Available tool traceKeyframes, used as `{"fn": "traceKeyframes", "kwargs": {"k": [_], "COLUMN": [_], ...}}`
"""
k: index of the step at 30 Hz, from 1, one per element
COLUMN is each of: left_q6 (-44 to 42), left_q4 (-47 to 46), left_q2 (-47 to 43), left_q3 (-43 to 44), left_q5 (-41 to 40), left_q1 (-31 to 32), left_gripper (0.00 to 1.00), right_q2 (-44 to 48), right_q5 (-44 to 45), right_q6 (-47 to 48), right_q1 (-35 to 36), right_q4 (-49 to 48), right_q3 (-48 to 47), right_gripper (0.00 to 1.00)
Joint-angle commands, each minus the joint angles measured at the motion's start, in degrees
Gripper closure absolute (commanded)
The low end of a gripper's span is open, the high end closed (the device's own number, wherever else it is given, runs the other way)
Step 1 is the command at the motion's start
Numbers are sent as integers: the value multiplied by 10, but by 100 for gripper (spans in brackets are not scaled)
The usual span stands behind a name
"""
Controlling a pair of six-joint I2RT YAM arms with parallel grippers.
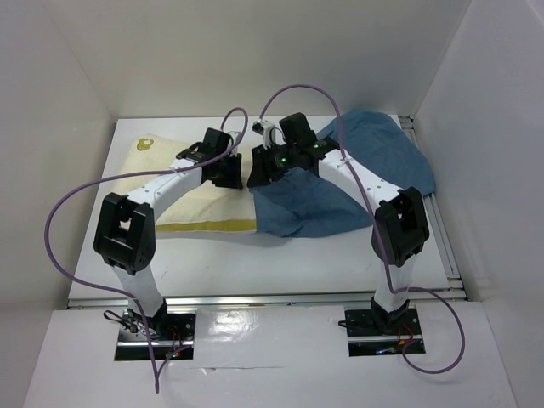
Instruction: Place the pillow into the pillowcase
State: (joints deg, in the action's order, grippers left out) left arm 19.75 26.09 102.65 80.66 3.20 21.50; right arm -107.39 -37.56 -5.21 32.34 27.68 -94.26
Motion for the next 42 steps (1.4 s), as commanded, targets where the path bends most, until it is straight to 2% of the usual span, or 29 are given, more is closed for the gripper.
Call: {"fn": "traceKeyframes", "kwargs": {"k": [1,3,6,13,16,27,30,39,42], "left_q6": [9,-2,-2,-37,-63,-155,-169,-193,-205], "left_q4": [-5,4,9,8,-14,-49,-56,-83,-101], "left_q2": [-16,-16,-32,-105,-126,-148,-156,-156,-139], "left_q3": [23,29,21,-23,-36,-29,-51,-78,-72], "left_q5": [33,33,21,-33,-55,-116,-116,-127,-140], "left_q1": [-1,-7,-14,-38,-38,-38,-38,-38,-38], "left_gripper": [57,49,38,38,38,38,39,39,38], "right_q2": [58,67,88,112,87,-92,-126,-188,-210], "right_q5": [41,61,83,137,153,140,132,137,137], "right_q6": [12,17,28,41,41,18,18,13,19], "right_q1": [-3,-3,-8,-55,-74,-87,-87,-81,-75], "right_q4": [-16,-9,-9,-3,-15,-27,-27,-11,-3], "right_q3": [12,19,25,31,31,-129,-159,-232,-244], "right_gripper": [52,44,40,39,39,39,39,39,45]}}
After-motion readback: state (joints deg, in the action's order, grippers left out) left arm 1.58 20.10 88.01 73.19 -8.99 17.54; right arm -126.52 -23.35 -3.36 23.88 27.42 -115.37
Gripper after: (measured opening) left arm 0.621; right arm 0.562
